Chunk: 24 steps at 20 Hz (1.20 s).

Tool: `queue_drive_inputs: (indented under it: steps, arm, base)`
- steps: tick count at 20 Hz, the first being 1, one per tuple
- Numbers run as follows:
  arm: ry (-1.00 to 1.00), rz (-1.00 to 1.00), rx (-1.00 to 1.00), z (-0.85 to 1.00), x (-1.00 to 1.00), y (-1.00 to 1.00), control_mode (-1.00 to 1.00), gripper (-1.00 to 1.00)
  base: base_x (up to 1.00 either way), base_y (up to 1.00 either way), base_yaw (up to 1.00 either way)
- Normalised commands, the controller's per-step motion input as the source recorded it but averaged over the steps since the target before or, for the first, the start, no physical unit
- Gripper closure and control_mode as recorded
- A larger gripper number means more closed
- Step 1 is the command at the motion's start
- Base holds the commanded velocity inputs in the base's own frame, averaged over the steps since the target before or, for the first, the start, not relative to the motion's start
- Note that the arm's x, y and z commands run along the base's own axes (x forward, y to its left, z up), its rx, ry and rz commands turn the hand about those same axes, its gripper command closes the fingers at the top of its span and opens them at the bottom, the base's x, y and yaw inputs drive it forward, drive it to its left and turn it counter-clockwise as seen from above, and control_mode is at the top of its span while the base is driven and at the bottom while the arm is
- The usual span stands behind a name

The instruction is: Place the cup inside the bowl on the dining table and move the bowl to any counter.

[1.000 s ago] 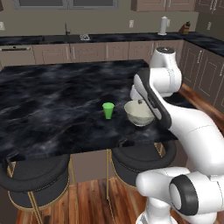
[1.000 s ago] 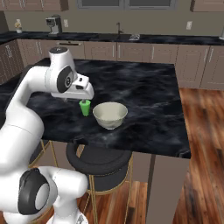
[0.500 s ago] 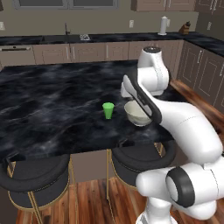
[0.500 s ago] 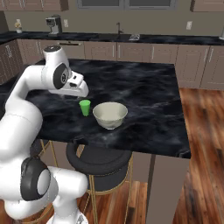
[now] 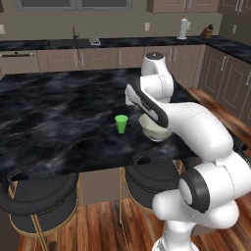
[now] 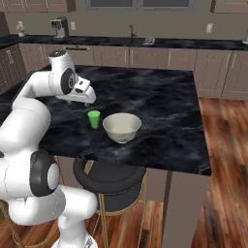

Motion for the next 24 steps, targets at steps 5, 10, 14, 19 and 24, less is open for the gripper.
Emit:
queue_drive_inputs:
  steps: [5,10,14,19,24]
  arm:
    - [0.0,0.0,0.0,-0.02,0.49,0.16,-1.0,-1.0]
    - [0.01,0.09,0.0,0.0,0.26,0.1,-1.0,-1.0]
    - [0.01,0.12,0.0,0.0,0.23,0.15,-1.0,-1.0]
    - [0.02,0.16,0.0,0.0,0.25,0.12,-1.0,-1.0]
    - [0.0,0.13,0.0,-0.1,0.32,0.19,-1.0,-1.0]
  base:
    - [0.0,0.0,0.0]
    - [0.0,0.0,0.0]
    - [0.0,0.0,0.0]
    - [0.0,0.0,0.0]
    - [0.0,0.0,0.0]
